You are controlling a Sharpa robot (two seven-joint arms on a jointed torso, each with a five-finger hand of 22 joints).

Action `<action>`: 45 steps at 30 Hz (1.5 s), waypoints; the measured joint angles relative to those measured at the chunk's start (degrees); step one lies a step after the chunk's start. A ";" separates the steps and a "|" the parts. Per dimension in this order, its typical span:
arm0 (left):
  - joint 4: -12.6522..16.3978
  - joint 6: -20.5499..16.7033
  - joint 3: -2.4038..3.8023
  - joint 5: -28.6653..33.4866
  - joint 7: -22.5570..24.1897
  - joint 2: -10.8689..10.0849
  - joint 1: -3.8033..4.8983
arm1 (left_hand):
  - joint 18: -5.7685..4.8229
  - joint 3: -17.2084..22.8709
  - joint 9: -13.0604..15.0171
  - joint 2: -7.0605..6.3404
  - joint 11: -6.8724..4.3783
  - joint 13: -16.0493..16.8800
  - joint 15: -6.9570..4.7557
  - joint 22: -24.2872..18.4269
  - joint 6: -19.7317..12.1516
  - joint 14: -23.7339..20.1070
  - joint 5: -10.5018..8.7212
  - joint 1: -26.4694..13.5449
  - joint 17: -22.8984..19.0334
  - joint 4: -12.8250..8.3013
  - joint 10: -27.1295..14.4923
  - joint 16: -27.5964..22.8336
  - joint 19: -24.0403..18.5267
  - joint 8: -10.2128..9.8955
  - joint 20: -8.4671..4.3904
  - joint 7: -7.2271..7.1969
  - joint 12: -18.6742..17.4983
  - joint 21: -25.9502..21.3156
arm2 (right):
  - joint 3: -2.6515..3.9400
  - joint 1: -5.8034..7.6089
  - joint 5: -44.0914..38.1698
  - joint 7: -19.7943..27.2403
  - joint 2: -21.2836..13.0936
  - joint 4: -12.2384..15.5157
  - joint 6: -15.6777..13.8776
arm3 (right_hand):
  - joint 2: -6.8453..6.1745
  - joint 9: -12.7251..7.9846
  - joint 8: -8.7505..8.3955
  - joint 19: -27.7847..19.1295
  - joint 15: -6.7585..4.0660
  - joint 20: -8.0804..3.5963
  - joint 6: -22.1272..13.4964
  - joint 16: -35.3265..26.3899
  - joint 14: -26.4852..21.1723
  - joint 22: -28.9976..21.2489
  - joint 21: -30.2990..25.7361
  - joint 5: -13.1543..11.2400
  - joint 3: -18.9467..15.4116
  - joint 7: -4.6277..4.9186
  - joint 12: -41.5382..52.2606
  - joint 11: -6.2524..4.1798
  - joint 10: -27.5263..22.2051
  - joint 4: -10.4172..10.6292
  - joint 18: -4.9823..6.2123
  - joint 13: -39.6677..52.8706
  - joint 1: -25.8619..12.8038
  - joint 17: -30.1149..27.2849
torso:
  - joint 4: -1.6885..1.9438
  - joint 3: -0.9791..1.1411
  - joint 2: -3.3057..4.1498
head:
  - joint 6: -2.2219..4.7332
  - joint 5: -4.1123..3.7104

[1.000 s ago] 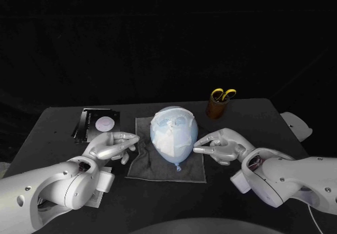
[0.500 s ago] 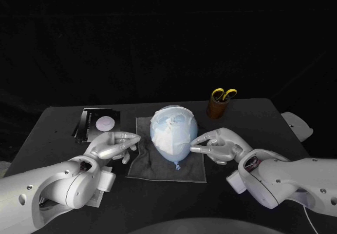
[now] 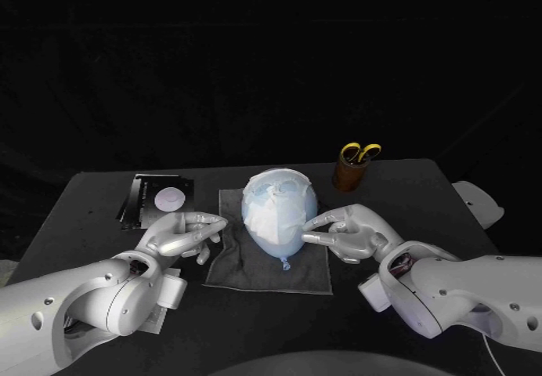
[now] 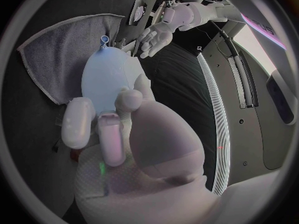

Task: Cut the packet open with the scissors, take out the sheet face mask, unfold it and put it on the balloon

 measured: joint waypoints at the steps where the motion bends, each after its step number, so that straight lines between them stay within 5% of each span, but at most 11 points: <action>1: -0.01 0.01 0.00 0.00 0.00 0.01 0.00 | 0.00 0.00 0.00 0.00 0.00 0.00 0.00 0.06 0.00 0.00 0.00 0.00 0.01 0.00 0.00 0.00 0.00 0.00 0.00 0.00 0.00 0.00 | 0.00 0.00 0.15 0.20 0.01 0.02 -0.09 | 0.16 0.00 0.00 0.00 0.00 0.00 0.00 0.00 0.00 0.01 0.00 0.00 0.00 0.00 0.00 0.00 0.00 0.00 -0.01 0.49 0.15 0.00 | 0.00 -0.01 0.00 | 0.00 0.01; 25: -0.19 0.25 0.00 0.19 -0.09 0.03 0.00 | -0.02 -0.16 -0.09 0.25 0.00 0.09 0.00 0.29 0.00 -0.01 0.00 0.25 0.26 -0.16 0.00 0.00 0.20 0.00 0.21 -0.02 0.22 0.37 | 0.02 -0.04 1.35 3.12 -1.03 -0.32 -2.88 | 0.61 0.00 0.00 0.40 0.23 0.35 0.00 0.00 -0.21 0.98 0.94 0.45 0.24 0.00 0.33 -0.01 -0.01 -0.56 -0.05 1.64 0.61 0.01 | -0.01 -0.01 -0.03 | 0.30 -0.08; 45: -0.12 0.42 0.00 0.30 -0.23 -0.14 -0.01 | -0.03 -0.15 -0.18 0.25 0.00 0.16 0.21 0.42 -0.30 0.20 0.00 0.25 0.44 -0.16 0.00 0.22 0.41 -0.27 0.00 0.10 0.21 0.37 | 0.03 -0.03 0.34 2.48 0.46 -1.27 -1.25 | 0.97 0.31 0.00 0.61 0.27 0.20 1.50 -0.06 -0.23 1.76 1.60 -1.01 -0.16 -0.64 1.28 0.55 -0.60 -0.95 -0.44 2.01 0.38 -0.05 | 0.01 -0.03 -0.03 | -0.10 0.08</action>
